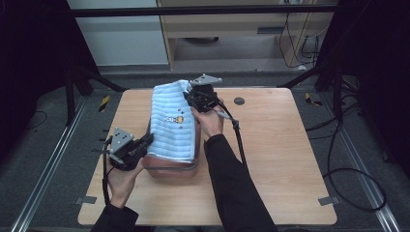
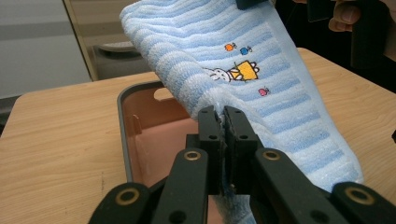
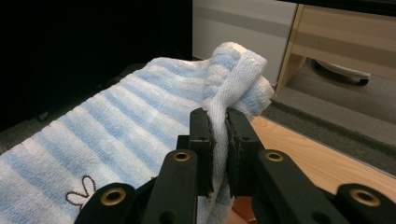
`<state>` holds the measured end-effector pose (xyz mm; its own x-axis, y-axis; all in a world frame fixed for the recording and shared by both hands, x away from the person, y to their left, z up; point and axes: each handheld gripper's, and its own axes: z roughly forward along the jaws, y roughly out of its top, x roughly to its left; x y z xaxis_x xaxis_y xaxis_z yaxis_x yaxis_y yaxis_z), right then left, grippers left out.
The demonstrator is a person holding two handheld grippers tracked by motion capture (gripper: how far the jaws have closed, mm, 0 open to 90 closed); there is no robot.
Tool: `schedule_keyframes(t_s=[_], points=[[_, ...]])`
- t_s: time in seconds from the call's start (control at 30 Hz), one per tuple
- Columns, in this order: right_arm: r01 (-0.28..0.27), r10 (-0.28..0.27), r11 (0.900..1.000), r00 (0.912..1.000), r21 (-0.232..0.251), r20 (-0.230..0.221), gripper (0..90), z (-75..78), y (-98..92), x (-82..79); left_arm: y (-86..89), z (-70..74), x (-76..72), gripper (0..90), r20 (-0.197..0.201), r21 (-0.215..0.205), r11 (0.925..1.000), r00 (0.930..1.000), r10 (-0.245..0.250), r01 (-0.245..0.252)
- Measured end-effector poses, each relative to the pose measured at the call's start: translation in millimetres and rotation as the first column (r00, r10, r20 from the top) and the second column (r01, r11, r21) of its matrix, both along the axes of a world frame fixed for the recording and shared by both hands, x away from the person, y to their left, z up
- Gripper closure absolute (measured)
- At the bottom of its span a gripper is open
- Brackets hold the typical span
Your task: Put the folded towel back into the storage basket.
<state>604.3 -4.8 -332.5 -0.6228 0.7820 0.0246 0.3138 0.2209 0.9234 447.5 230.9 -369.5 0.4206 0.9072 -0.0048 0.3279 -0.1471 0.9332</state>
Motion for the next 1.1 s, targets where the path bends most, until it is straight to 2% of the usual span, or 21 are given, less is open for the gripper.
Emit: schedule_keyframes(t_s=[0.17, 0.23, 0.27, 0.43, 0.5, 1.1], points=[[0.003, -0.003, 1.000, 0.9999, -0.008, -0.010, 82.6, -6.5, 0.4, 3.7, -2.7, -7.5, 3.4, 86.1, -0.028, -0.002, 0.9999, 0.9995, -0.011, 0.011], [0.001, -0.001, 1.000, 0.9999, -0.013, -0.010, 82.6, -9.4, 0.6, 4.8, -2.5, -10.3, 6.0, 86.1, -0.017, 0.017, 0.9998, 0.9998, -0.007, 0.008], [0.001, -0.001, 1.000, 0.9999, -0.013, -0.010, 82.6, -9.4, 0.6, 4.8, -3.0, -11.5, 5.6, 86.1, -0.037, 0.010, 0.9999, 0.9993, -0.005, 0.005], [0.000, 0.000, 1.000, 0.9999, -0.024, -0.015, 82.6, -13.2, 3.0, 6.3, -2.5, -14.2, 7.4, 86.1, -0.033, 0.017, 0.9998, 0.9994, -0.004, 0.004], [-0.003, 0.003, 1.000, 0.9999, -0.026, -0.010, 82.6, -15.1, 4.3, 5.9, -3.0, -15.8, 6.7, 86.1, -0.047, 0.018, 0.9998, 0.9989, -0.004, 0.005], [-0.003, 0.001, 0.999, 0.9983, -0.046, -0.059, 82.5, -45.4, 4.8, 10.7, -5.6, -34.9, 11.5, 86.0, -0.094, 0.069, 0.9976, 0.9956, 0.003, 0.003]])
